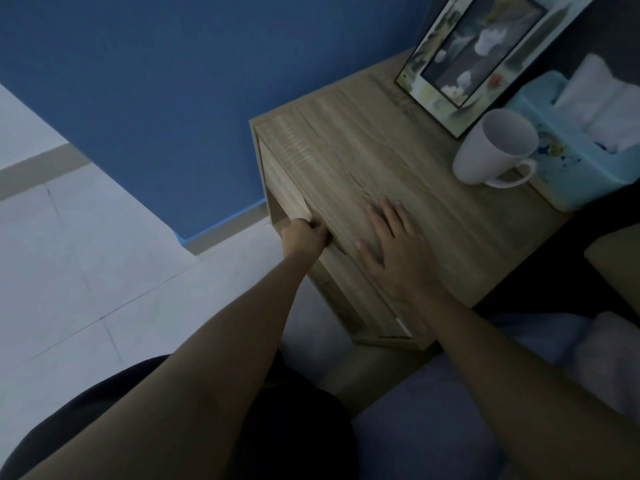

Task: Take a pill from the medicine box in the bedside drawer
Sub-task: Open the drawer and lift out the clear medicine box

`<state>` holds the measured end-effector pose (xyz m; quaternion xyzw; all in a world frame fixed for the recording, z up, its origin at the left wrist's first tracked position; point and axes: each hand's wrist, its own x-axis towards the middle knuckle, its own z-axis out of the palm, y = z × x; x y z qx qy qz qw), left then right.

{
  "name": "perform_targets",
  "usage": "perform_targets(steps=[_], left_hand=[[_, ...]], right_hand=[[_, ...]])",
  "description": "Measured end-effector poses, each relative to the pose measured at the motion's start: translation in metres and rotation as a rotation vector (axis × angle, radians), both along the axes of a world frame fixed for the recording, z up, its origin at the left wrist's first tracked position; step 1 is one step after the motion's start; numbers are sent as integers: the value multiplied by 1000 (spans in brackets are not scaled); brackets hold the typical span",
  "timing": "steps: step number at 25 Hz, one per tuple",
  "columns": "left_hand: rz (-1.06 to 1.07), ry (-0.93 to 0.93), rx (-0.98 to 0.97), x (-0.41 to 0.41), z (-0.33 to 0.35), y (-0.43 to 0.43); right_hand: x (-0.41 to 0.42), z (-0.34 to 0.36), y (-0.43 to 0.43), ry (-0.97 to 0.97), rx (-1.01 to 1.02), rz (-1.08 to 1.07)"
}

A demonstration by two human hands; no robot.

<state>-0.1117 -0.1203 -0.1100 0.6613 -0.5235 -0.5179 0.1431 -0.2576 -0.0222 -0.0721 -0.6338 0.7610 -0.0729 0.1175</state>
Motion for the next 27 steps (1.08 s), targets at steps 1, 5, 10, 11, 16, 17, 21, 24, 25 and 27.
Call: perform_targets(steps=[1,5,10,11,16,17,21,24,25,27], left_hand=[[-2,0,6,0,1,-1],[43,-8,14,13,4,2],[58,0,43,57,0,18],[70,-29,38,66,0,21],[91,-121,14,107,6,35],[93,-126,18,115,8,39],[113,-146,36,144,10,46],[107,-157,55,158,9,49],[98,-170,59,161,8,49],[98,-178,75,167,8,49]], right_hand=[[0,0,1,2,0,4],[-1,1,1,2,-10,18],[-1,1,2,-11,-26,27],[-1,1,2,-9,-26,25],[-1,-1,2,17,-17,25],[-1,-1,2,23,-11,27],[0,1,2,27,-15,25],[1,3,2,47,16,26],[3,4,1,51,21,22],[8,8,3,73,-7,-7]])
